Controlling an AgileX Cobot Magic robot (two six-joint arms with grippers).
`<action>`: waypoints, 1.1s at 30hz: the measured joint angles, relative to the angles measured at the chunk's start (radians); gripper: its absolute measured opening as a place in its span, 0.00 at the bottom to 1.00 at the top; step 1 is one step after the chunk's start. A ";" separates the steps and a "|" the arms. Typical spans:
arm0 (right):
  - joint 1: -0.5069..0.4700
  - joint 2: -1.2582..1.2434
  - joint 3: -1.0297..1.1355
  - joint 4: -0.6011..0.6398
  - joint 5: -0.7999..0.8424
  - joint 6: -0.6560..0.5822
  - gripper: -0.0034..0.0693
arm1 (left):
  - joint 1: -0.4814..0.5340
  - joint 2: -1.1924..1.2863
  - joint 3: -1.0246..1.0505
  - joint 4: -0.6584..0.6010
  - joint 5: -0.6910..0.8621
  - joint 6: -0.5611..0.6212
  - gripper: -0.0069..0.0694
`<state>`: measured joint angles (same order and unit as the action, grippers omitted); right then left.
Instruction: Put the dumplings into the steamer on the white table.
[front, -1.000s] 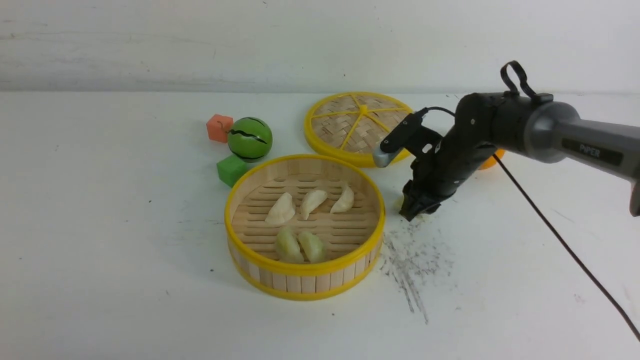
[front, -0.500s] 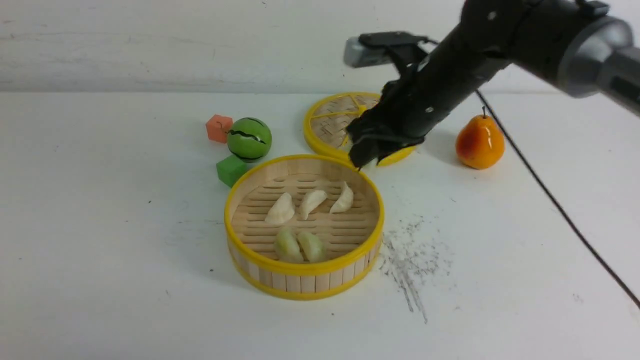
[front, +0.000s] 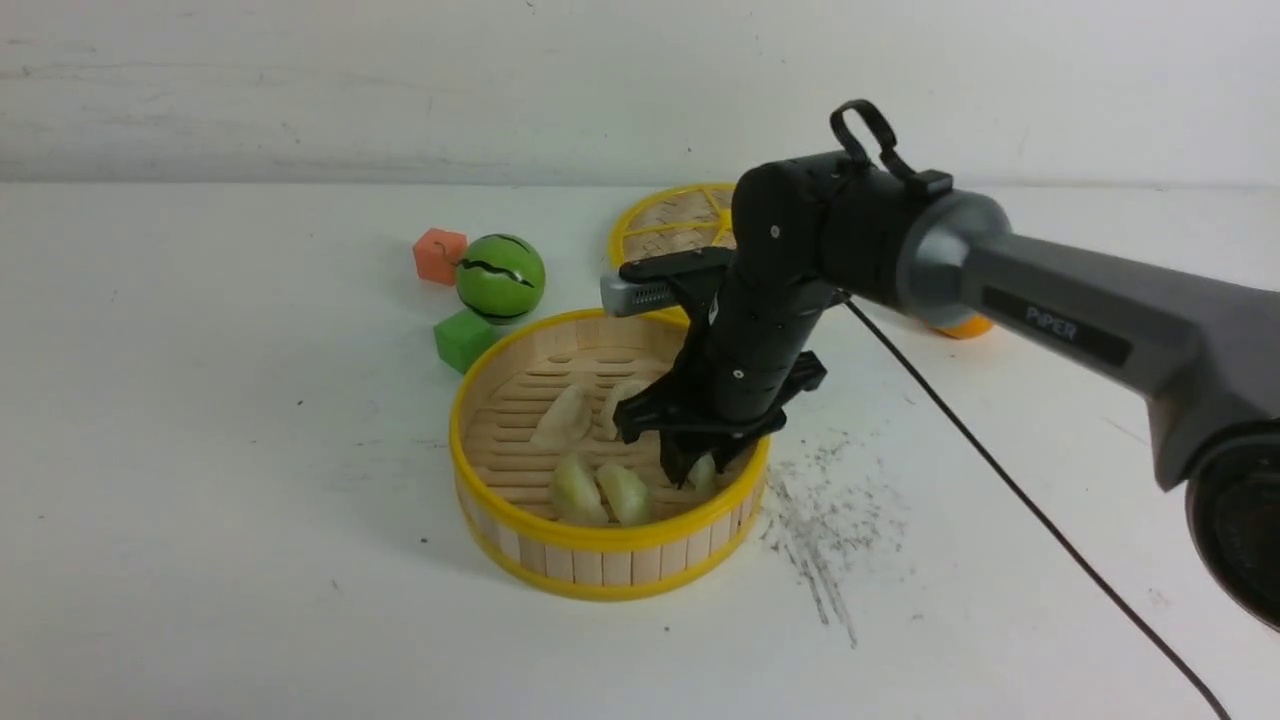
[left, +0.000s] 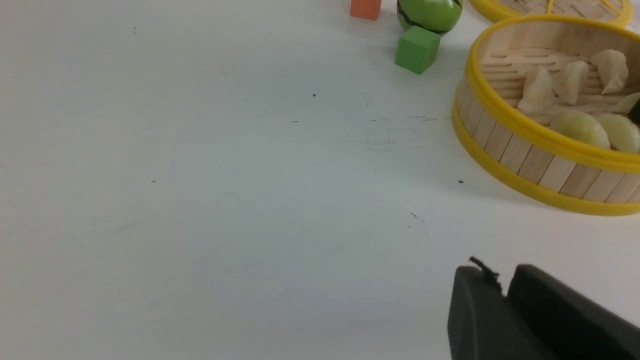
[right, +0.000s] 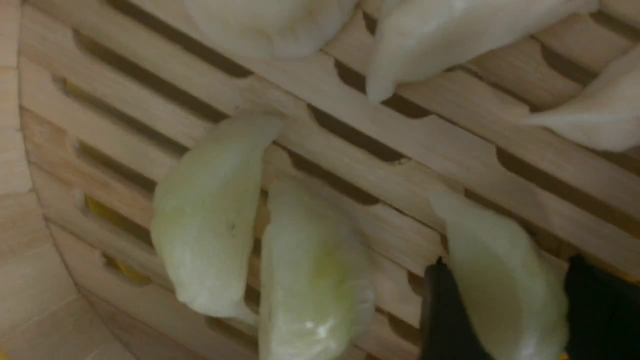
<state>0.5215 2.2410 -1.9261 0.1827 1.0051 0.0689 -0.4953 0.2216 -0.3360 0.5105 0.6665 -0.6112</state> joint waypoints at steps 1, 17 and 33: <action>0.000 -0.004 0.000 -0.001 0.000 0.012 0.58 | 0.000 0.000 0.000 0.000 0.000 0.000 0.21; 0.008 -0.684 0.214 -0.170 0.037 -0.085 0.19 | 0.000 0.000 0.000 0.000 0.003 0.000 0.22; 0.008 -1.165 1.205 -0.102 -0.409 -0.094 0.02 | 0.000 0.000 0.000 0.000 0.003 0.000 0.23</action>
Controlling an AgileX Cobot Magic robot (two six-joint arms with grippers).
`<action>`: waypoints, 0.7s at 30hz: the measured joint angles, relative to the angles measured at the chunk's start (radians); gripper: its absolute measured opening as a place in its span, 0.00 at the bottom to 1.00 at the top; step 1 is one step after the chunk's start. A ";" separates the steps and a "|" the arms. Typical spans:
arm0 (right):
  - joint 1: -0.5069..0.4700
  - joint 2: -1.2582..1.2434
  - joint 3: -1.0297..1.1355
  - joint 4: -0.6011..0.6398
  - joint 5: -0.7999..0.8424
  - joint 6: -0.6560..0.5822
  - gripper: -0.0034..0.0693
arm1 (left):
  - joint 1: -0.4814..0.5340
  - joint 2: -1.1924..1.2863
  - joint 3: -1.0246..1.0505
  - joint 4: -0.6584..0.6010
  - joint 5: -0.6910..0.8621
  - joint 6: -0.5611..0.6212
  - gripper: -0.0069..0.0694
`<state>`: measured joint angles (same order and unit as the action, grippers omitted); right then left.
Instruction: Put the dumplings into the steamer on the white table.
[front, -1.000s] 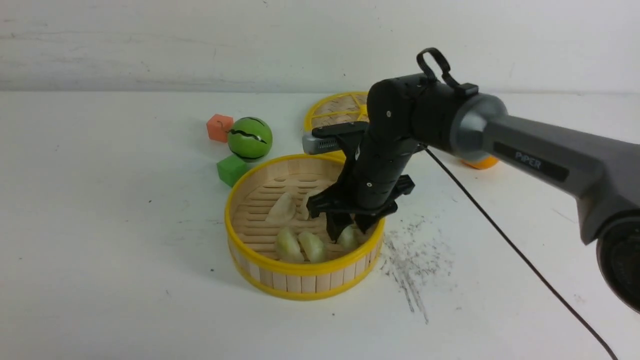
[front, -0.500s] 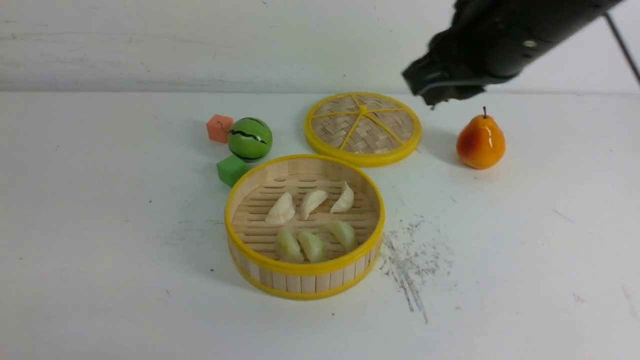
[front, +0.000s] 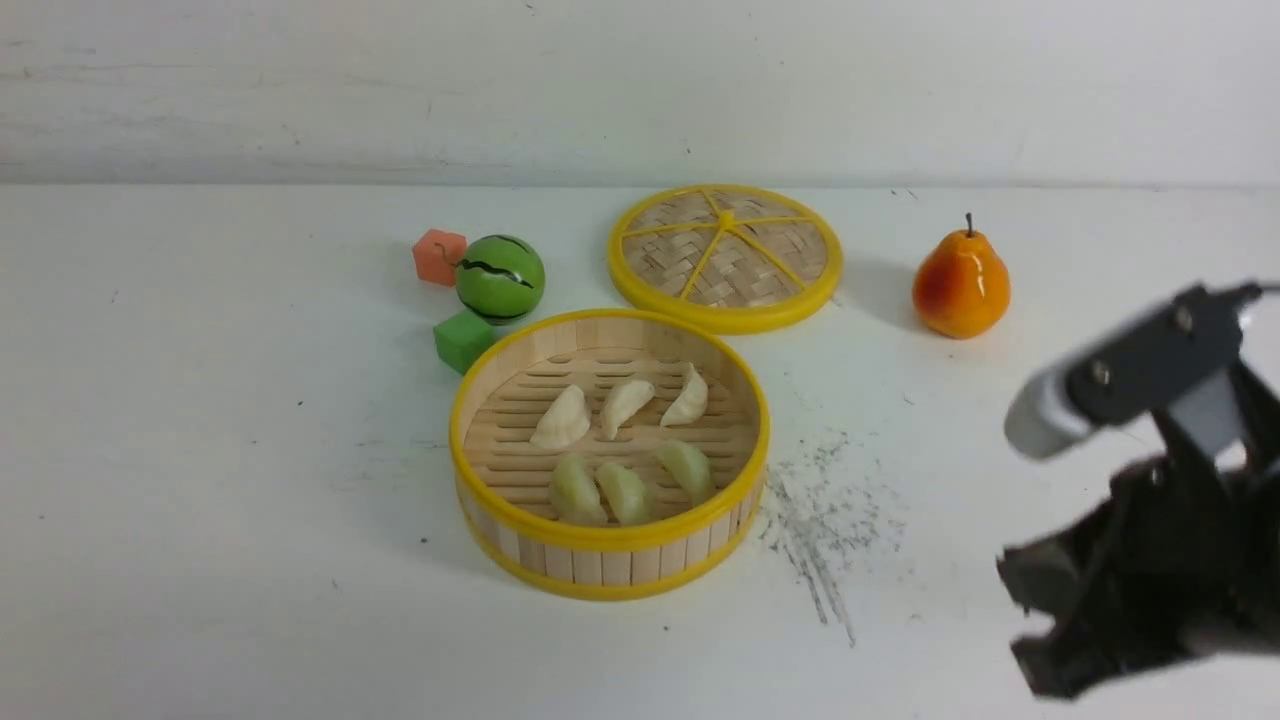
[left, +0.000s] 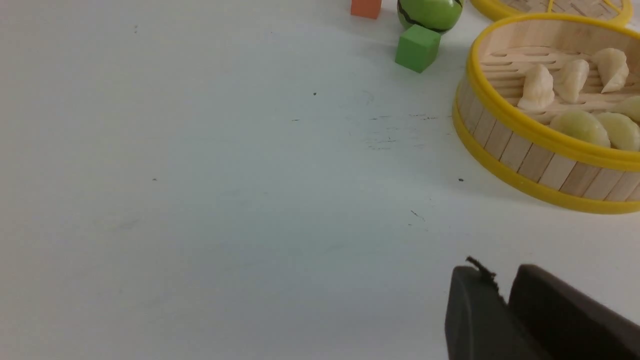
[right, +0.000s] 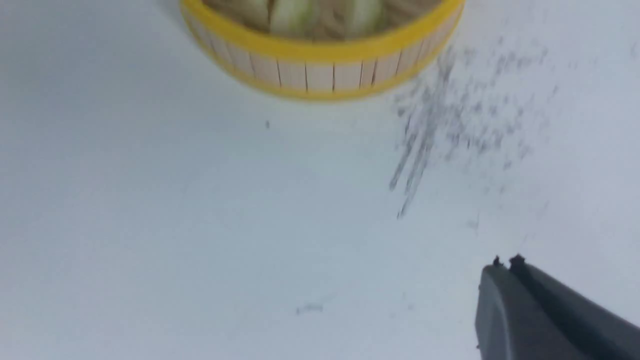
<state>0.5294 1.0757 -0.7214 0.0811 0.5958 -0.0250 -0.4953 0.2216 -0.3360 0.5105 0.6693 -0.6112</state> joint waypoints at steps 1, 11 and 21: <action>0.000 0.000 0.032 -0.006 0.001 0.000 0.02 | 0.000 0.000 0.000 0.000 0.000 0.000 0.23; -0.001 -0.154 0.235 -0.119 -0.114 0.084 0.02 | 0.000 0.000 0.000 0.000 0.004 0.000 0.24; -0.241 -0.768 0.700 -0.277 -0.617 0.218 0.03 | 0.000 0.000 0.000 0.000 0.005 0.000 0.26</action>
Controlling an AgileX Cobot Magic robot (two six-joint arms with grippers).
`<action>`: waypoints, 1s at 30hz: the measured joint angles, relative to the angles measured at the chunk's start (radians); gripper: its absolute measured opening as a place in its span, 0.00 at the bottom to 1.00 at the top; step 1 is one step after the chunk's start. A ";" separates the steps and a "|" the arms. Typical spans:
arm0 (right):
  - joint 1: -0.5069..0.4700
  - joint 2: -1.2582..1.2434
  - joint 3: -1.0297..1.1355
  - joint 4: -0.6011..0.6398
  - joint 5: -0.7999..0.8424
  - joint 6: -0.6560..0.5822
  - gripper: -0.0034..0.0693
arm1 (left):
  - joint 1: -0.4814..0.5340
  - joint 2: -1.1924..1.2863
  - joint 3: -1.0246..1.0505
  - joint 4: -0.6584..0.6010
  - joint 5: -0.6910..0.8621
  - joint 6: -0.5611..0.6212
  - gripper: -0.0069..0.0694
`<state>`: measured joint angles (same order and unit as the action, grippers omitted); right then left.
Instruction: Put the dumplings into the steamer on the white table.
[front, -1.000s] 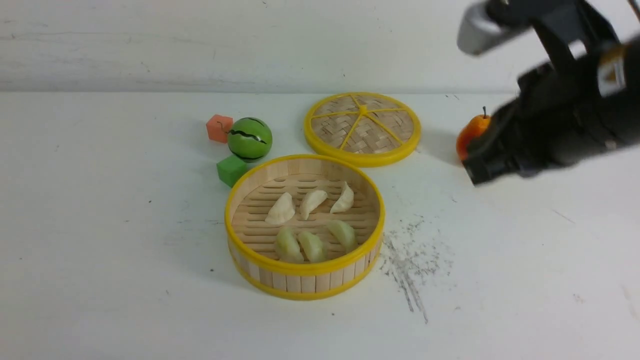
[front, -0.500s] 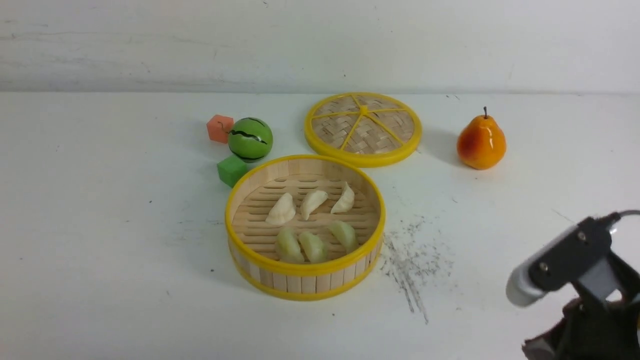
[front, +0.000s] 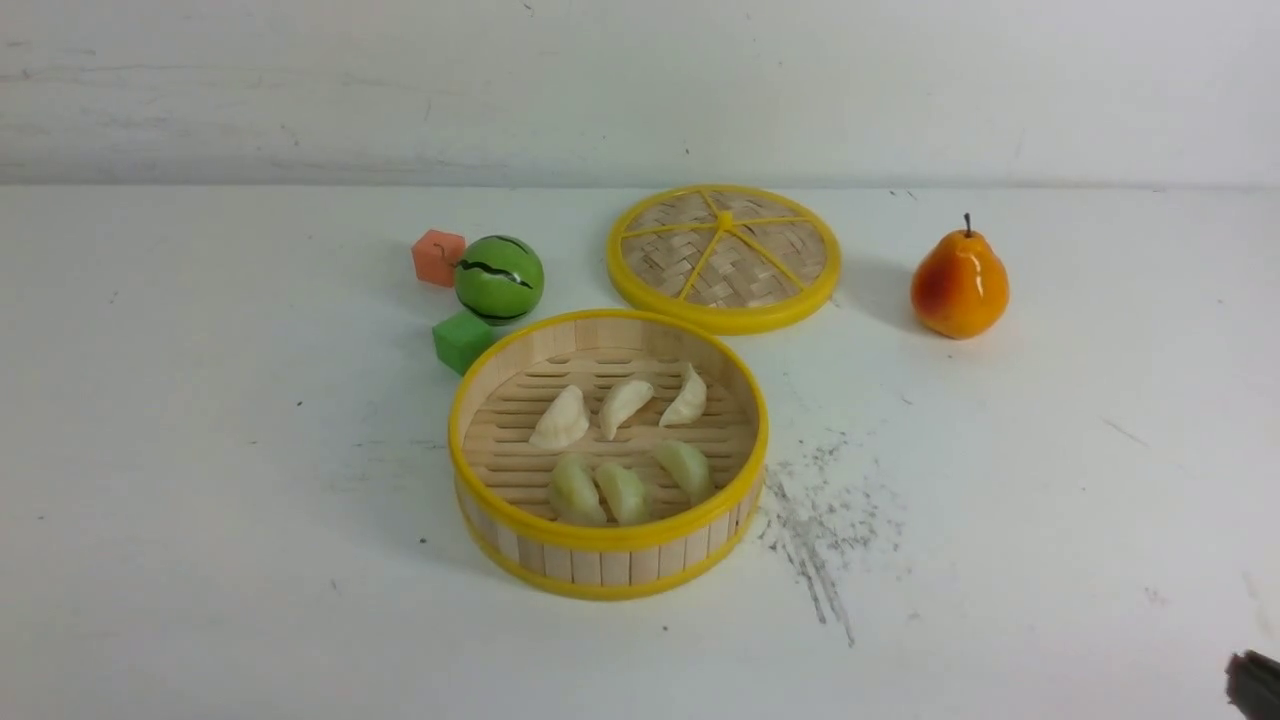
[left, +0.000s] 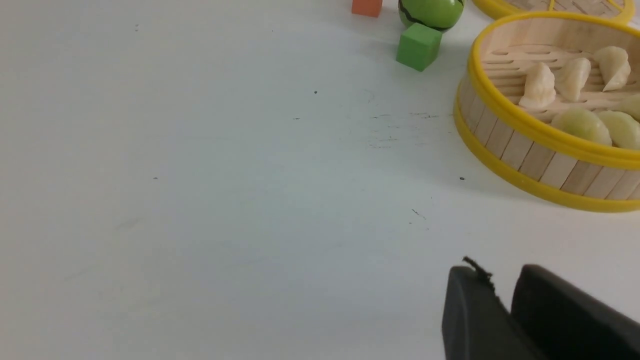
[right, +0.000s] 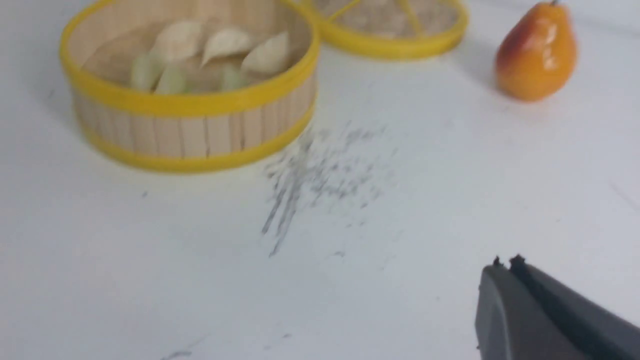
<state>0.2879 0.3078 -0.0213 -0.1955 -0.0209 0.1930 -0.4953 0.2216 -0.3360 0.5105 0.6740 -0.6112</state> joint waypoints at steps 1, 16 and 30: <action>-0.027 -0.040 0.027 -0.002 -0.006 0.000 0.03 | 0.000 0.000 0.000 0.000 0.000 0.000 0.26; -0.296 -0.319 0.048 0.195 0.309 0.037 0.03 | 0.000 0.000 0.000 0.002 0.003 0.000 0.28; -0.308 -0.319 0.039 0.214 0.405 -0.015 0.03 | 0.000 0.000 0.000 0.002 0.003 0.000 0.28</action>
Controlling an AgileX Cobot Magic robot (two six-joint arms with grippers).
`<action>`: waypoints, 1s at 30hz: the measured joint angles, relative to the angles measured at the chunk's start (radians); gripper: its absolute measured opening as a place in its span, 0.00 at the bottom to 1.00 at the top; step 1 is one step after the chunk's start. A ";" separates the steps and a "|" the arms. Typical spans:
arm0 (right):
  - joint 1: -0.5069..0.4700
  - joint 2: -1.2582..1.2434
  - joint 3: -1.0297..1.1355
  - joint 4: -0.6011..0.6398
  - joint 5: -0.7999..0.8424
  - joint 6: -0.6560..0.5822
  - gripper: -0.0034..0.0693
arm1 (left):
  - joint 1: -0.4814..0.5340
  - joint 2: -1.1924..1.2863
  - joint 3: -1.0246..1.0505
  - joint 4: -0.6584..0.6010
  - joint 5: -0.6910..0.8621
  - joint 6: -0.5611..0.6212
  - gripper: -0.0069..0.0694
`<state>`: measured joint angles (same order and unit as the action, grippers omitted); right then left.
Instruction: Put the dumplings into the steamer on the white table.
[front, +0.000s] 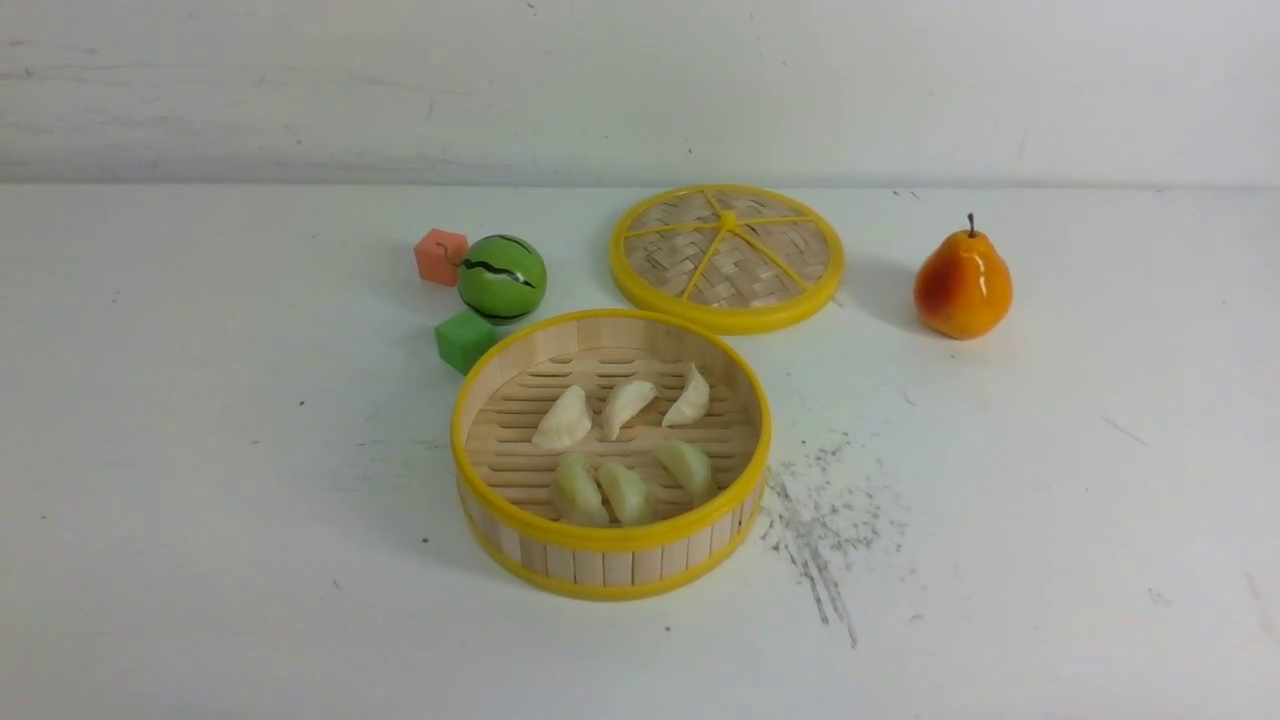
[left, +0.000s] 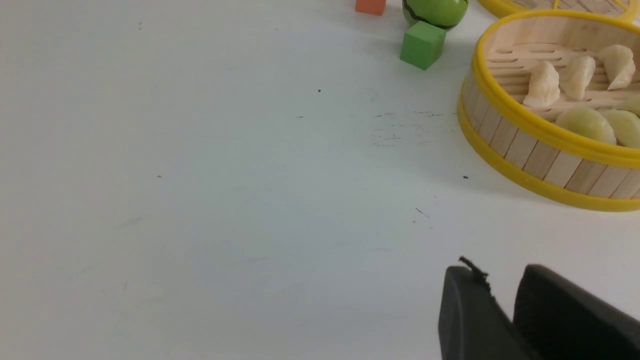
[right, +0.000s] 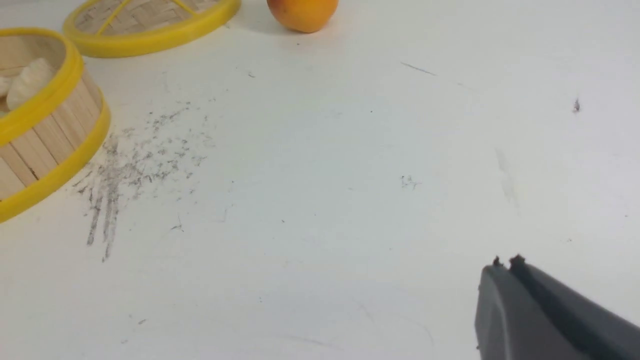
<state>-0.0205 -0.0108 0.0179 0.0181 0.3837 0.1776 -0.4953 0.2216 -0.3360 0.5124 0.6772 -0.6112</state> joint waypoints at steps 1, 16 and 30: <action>0.000 0.000 0.000 0.000 0.000 -0.001 0.03 | 0.000 0.000 0.000 0.000 0.000 0.000 0.28; 0.000 0.000 0.000 0.000 0.000 -0.001 0.05 | 0.000 0.000 0.000 0.001 0.000 0.000 0.28; 0.000 0.000 0.000 0.000 0.001 -0.001 0.07 | 0.000 -0.003 0.008 0.004 -0.008 0.000 0.28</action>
<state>-0.0209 -0.0108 0.0179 0.0183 0.3849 0.1768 -0.4953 0.2184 -0.3275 0.5166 0.6696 -0.6112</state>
